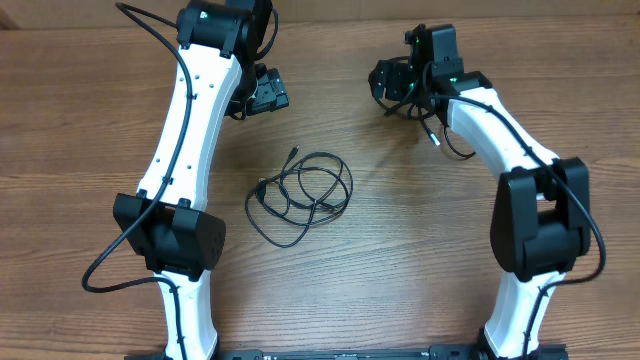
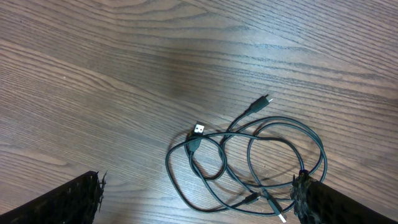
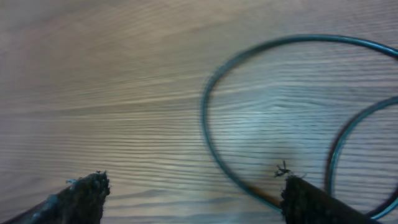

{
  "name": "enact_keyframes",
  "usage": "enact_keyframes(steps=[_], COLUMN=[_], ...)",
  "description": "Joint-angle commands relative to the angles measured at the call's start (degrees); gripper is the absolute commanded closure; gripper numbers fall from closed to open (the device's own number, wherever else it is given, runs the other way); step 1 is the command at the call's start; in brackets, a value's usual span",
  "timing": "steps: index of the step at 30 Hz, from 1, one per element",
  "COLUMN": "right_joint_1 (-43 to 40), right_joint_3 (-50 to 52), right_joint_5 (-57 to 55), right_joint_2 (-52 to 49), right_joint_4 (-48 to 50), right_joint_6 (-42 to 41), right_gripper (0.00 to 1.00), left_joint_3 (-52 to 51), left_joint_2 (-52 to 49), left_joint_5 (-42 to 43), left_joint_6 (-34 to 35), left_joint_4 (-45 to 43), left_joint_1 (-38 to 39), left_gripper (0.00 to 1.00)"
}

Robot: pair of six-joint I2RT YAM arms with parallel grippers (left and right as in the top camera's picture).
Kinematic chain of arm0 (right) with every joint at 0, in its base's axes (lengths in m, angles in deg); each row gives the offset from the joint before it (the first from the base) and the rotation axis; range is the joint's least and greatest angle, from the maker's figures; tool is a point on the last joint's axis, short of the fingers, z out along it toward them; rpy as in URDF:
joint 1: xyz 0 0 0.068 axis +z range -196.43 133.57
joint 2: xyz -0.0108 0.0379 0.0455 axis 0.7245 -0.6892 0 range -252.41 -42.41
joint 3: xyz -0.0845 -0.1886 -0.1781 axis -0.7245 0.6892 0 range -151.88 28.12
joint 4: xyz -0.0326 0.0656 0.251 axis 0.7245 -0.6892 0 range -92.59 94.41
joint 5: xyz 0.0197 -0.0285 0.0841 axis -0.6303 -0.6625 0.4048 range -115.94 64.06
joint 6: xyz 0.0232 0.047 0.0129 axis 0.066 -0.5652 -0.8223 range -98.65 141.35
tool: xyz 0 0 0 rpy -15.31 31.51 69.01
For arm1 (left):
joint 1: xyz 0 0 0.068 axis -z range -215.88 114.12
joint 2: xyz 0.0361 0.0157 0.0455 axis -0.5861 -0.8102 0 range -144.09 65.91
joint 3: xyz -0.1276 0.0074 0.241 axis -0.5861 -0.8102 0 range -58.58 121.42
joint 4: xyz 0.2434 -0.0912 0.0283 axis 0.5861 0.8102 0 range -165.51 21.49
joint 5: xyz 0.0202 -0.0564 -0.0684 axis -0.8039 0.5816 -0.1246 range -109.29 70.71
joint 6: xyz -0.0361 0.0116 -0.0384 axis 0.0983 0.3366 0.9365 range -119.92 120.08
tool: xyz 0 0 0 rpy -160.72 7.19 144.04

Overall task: Untangle cables
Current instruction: 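Lower the right gripper with the cable toward the center-right table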

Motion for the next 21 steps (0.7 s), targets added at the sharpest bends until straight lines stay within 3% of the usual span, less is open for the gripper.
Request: enact_keyframes(steps=[1,12,16,18,21], right_joint_1=[-0.6,-0.6,-0.6,-0.6,-0.7], right_joint_3=[0.3,0.3,0.3,0.3,0.3], right_joint_5=[-2.3,-2.4,-2.4,-2.4,-2.4], right_joint_2=[-3.2,-8.5,-8.5,-8.6,-8.6], right_joint_4=[0.3,-0.3,-1.8,-3.3,-5.9], right_joint_6=[0.7,4.3,6.8,6.9,6.9], right_gripper=[0.19,0.22,0.31,0.42,0.72], left_joint_3=[-0.4,-0.4,-0.4,-0.4,-0.4], left_joint_2=[-0.2,-0.2,-0.2,-0.2,-0.2], left_joint_5=[-0.7,-0.7,-0.7,-0.7,-0.7], left_joint_6=[-0.4,-0.4,-0.4,-0.4,-0.4], left_joint_4=[0.1,-0.1,-0.5,-0.8,-1.1], left_joint_1=[0.1,0.1,0.1,0.1,0.1], left_gripper=[0.01,0.00,0.00,0.00,0.00])
